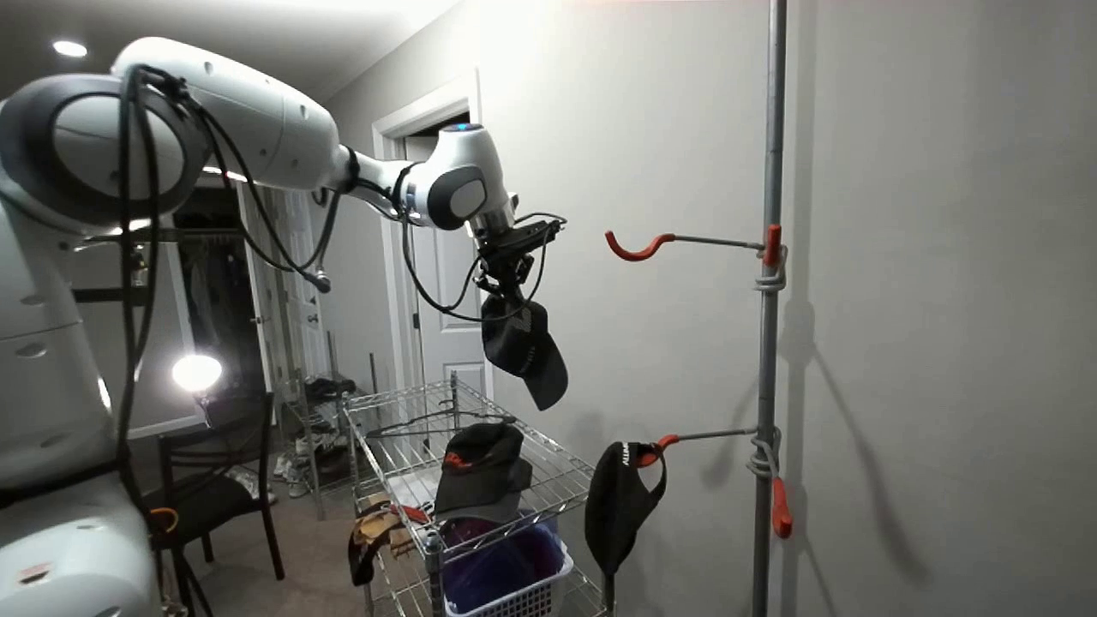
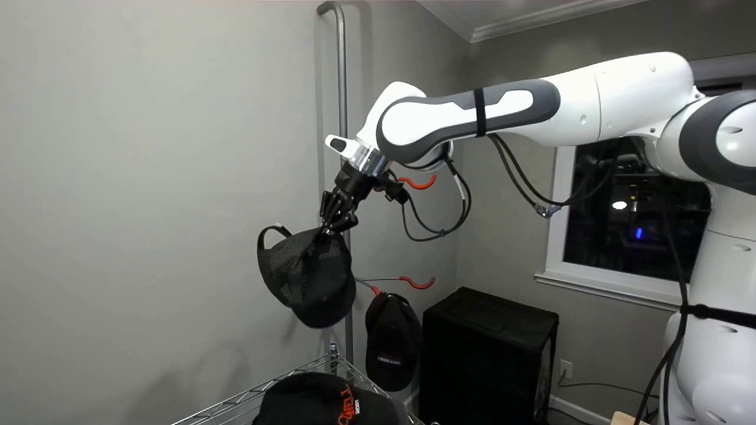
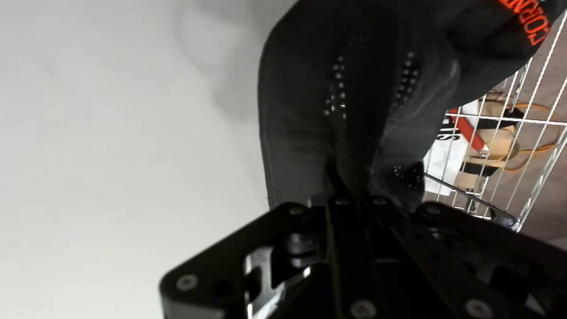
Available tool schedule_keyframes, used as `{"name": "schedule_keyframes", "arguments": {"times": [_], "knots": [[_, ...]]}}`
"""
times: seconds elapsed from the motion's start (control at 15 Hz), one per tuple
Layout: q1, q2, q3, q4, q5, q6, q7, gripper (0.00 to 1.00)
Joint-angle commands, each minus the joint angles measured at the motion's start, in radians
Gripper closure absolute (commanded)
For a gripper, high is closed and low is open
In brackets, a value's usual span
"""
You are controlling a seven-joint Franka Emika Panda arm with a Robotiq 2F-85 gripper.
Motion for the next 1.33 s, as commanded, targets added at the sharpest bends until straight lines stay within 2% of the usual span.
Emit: {"name": "schedule_keyframes", "arguments": {"times": [0.0,0.33,0.73,0.93,1.27], "knots": [[0.013,-0.073,-0.047,-0.001,-0.001,-0.045,-0.07,1.0],[0.008,-0.233,-0.138,-0.068,0.027,-0.182,-0.198,1.0],[-0.004,-0.454,-0.312,-0.206,0.041,-0.249,-0.321,1.0],[-0.031,-0.489,-0.401,-0.238,0.022,-0.286,-0.337,1.0],[-0.094,-0.396,-0.528,-0.23,0.02,-0.261,-0.364,1.0]]}}
